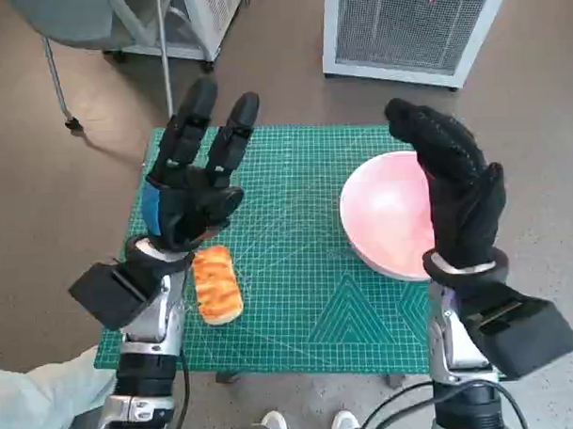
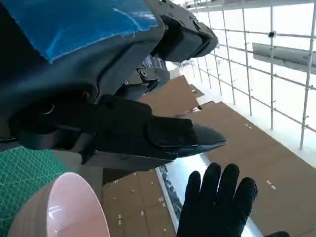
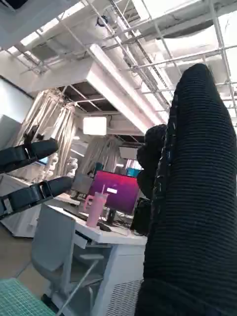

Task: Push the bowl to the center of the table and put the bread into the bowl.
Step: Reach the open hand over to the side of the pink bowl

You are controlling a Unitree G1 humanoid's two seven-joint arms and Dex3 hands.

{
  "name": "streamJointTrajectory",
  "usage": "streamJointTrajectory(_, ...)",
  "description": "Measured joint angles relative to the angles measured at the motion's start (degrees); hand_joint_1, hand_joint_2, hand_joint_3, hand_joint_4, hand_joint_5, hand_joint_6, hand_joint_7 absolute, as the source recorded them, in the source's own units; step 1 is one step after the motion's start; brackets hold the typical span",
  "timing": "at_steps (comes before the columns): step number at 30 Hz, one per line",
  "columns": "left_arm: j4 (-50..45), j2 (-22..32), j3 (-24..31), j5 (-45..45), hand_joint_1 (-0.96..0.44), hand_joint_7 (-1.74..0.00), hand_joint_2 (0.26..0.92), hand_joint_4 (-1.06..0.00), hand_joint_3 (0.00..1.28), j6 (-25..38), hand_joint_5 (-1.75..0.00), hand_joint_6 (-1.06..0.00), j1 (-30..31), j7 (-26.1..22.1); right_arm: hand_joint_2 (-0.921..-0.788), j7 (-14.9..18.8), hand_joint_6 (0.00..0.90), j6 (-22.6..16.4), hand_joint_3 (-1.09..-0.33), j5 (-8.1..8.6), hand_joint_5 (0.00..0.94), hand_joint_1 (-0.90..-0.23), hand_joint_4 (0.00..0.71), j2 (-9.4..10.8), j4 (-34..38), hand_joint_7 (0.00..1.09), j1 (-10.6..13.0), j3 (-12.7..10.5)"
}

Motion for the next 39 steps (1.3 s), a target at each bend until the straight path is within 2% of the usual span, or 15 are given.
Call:
streamJointTrajectory(20,0.0,0.1,0.0,-0.04,-0.27,0.0,0.921,-0.27,0.17,0.0,0.0,-0.32,0.0,-0.43,-0.921,-0.01,0.001,-0.46,-0.619,0.0,0.006,-0.476,0.346,0.56,0.03,0.74,0.22,-0.08)
streamJointTrajectory(25,0.0,0.1,0.0,-0.04,-0.27,0.0,0.921,-0.27,0.17,0.01,0.0,-0.32,0.0,-0.61,-0.921,0.09,-0.001,-0.48,-0.619,0.8,0.006,-0.481,0.346,0.2,-0.05,0.74,0.77,-0.68)
streamJointTrajectory(32,0.0,0.32,0.12,-0.06,-0.27,0.0,0.921,-0.27,0.17,0.01,0.0,-0.32,0.0,-0.8,-0.921,0.69,0.001,-2.55,-0.61,2.61,0.01,-0.482,0.355,-2.83,2.5,0.73,1.52,-5.16)
streamJointTrajectory(39,0.0,0.44,0.13,-0.08,-0.27,0.0,0.921,-0.27,0.17,0.01,0.0,-0.32,0.03,-0.8,-0.921,-1.79,0.0,-5.46,-0.618,2.26,0.009,-0.467,0.354,-3.95,6.23,0.7,2.68,-9.85)
